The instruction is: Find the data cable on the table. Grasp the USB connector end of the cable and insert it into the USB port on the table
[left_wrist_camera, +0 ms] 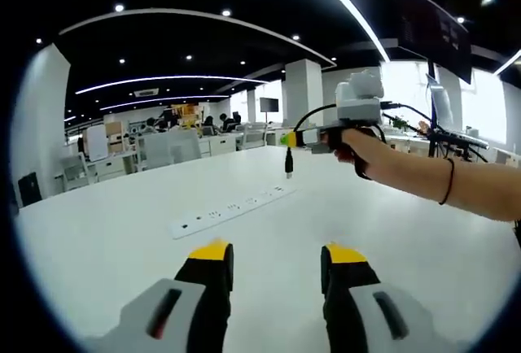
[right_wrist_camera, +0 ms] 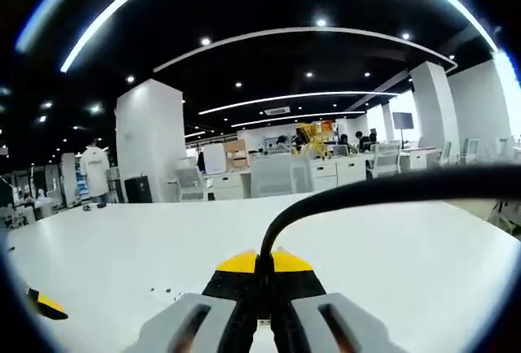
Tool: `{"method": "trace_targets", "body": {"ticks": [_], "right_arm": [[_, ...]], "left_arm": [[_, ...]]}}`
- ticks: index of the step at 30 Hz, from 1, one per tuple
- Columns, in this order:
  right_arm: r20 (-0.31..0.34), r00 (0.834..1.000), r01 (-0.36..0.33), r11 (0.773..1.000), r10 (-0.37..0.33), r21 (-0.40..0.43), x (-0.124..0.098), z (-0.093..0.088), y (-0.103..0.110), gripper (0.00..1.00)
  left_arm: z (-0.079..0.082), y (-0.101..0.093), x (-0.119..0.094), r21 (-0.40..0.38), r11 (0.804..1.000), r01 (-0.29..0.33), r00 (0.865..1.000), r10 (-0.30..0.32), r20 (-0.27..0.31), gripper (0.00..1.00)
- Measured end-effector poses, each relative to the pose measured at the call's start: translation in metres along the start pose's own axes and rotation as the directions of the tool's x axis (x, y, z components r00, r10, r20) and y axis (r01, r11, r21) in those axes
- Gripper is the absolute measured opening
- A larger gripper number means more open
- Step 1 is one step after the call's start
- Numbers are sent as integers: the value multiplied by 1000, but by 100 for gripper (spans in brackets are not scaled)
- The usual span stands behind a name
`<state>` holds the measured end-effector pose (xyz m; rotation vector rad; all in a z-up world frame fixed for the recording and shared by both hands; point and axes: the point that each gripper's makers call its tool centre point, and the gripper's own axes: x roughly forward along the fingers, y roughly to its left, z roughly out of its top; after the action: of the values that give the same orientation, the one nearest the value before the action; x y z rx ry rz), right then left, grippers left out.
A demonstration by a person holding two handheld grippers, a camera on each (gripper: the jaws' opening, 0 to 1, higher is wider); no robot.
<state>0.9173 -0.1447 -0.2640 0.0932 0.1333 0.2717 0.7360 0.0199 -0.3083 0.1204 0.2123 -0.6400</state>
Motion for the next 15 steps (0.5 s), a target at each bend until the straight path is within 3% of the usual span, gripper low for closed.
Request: {"method": "trace_targets", "body": {"ticks": [15], "right_arm": [[-11, 999, 47, 999, -47, -21, 21, -18, -22, 5]], "left_arm": [[-3, -16, -3, 12, 1000, 9, 1000, -10, 5, 43]]}}
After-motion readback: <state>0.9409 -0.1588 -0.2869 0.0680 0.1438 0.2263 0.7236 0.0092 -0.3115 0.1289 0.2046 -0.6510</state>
